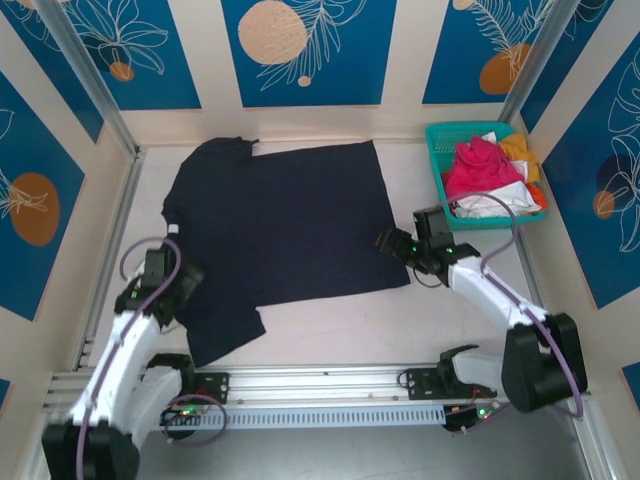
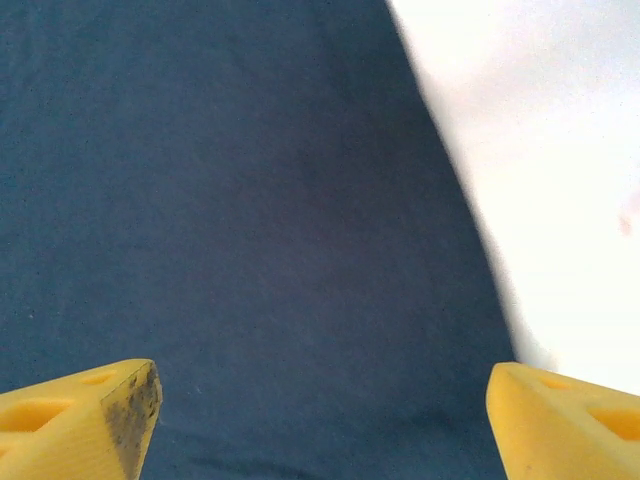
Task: Fold and stack the t-shirts
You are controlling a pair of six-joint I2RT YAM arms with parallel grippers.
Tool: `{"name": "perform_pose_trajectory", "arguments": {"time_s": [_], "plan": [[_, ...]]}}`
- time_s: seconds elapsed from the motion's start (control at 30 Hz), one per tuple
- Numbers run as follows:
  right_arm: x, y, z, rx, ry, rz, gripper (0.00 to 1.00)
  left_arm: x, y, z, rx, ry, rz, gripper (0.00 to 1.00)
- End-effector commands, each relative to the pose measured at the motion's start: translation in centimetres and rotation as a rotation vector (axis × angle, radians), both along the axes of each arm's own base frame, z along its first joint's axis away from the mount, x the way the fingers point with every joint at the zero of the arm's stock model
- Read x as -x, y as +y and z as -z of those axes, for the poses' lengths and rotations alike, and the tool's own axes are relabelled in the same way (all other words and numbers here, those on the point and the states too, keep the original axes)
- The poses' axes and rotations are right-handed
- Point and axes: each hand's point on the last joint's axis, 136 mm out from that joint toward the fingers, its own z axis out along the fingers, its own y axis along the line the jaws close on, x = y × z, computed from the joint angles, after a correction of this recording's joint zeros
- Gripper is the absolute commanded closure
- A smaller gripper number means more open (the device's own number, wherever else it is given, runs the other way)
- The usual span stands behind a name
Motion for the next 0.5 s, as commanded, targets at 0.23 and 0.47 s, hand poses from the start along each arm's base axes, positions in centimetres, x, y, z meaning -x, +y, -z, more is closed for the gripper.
{"name": "perform_pose_trajectory", "arguments": {"time_s": [0.23,0.47], "plan": [[-8.2,5.0,4.4,-0.044,0.088,-0.042,0.30,-14.1,-2.7,3.7,0.028,0.026,0.215,0.01],[-5.8,3.2,9.0,-0.164,0.248,0.046,0.32,-15.5,-3.4,7.6,0.069,0.127,0.230,0.02]]}}
